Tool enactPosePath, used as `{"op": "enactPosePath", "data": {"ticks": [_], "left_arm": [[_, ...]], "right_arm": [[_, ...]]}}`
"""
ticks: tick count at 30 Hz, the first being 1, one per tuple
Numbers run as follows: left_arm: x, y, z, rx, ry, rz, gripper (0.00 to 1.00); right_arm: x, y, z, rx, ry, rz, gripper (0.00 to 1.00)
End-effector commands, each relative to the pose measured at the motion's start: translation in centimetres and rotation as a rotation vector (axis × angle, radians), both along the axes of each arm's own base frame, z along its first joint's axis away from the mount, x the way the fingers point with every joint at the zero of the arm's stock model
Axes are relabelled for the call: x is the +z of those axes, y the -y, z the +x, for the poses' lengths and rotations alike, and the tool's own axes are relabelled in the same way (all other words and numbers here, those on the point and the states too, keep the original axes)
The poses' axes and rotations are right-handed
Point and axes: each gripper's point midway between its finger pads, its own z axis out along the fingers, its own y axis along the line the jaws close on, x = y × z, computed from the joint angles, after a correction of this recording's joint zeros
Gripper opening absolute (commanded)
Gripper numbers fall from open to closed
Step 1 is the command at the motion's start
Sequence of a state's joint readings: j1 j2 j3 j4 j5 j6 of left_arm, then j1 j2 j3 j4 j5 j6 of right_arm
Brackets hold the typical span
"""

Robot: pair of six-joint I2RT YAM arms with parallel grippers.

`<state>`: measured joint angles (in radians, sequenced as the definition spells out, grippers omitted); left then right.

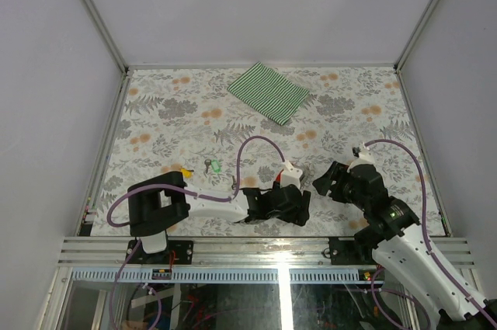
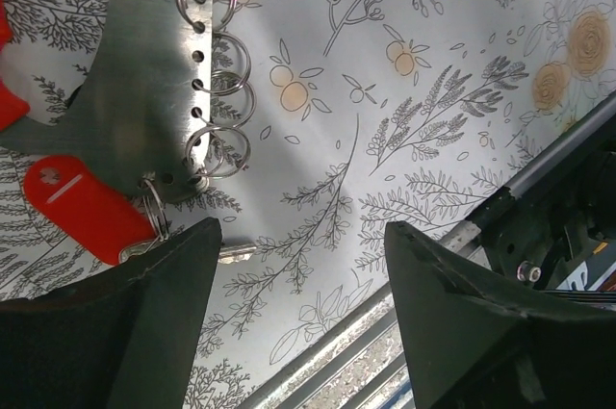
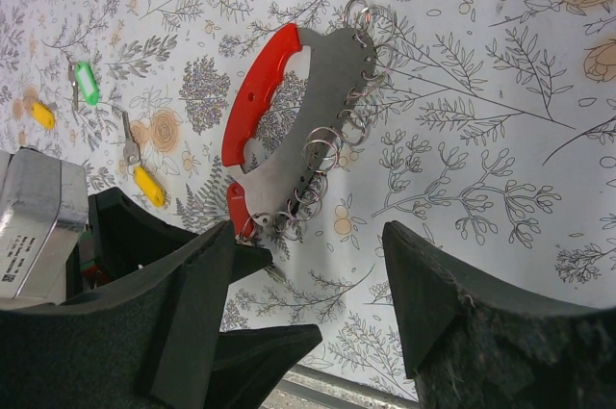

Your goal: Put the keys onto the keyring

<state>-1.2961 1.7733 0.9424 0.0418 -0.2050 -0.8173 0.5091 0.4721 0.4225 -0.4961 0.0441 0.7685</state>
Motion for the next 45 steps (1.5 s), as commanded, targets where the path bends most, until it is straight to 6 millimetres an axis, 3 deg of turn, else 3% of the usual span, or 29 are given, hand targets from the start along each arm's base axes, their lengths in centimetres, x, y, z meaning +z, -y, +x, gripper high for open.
{"op": "enactPosePath", "data": {"ticks": [1, 12, 18, 23, 30, 35, 41, 45], "left_arm": [[-0.6, -1.2, 0.3, 0.047, 0.012, 0.037, 0.71], [-0.4, -6.6, 0.2, 0.09, 0.049, 0.135, 0.74], [3.5, -6.0, 0.8, 0.04, 0.136, 0.05, 0.74], [6.1, -5.7, 1.4, 0.04, 0.187, -0.015, 0.74], [7.0, -7.3, 2.8, 0.099, 0.174, -0.055, 0.74], [7.4, -9.1, 4.2, 0.145, 0.139, -0.127, 0.74], [7.0, -10.0, 4.6, 0.142, 0.153, -0.107, 0.71], [7.2, -8.2, 4.7, 0.101, 0.165, -0.087, 0.63]], "right_arm": [[0.7, -0.1, 0.7, -0.015, 0.036, 0.019, 0.7], [0.0, -0.5, 0.8, 0.001, 0.021, 0.016, 0.7], [-0.8, -2.0, 0.4, 0.095, -0.006, 0.028, 0.69], [-1.7, -3.5, -0.2, 0.216, -0.052, 0.028, 0.62], [-3.5, -5.5, -1.0, 0.361, -0.122, 0.044, 0.54], [-4.3, -6.2, -1.0, 0.371, -0.149, 0.053, 0.46], [-4.8, -5.0, -0.4, 0.263, -0.15, -0.035, 0.43], [-3.2, -2.4, 1.1, 0.117, -0.088, -0.117, 0.43]]}}
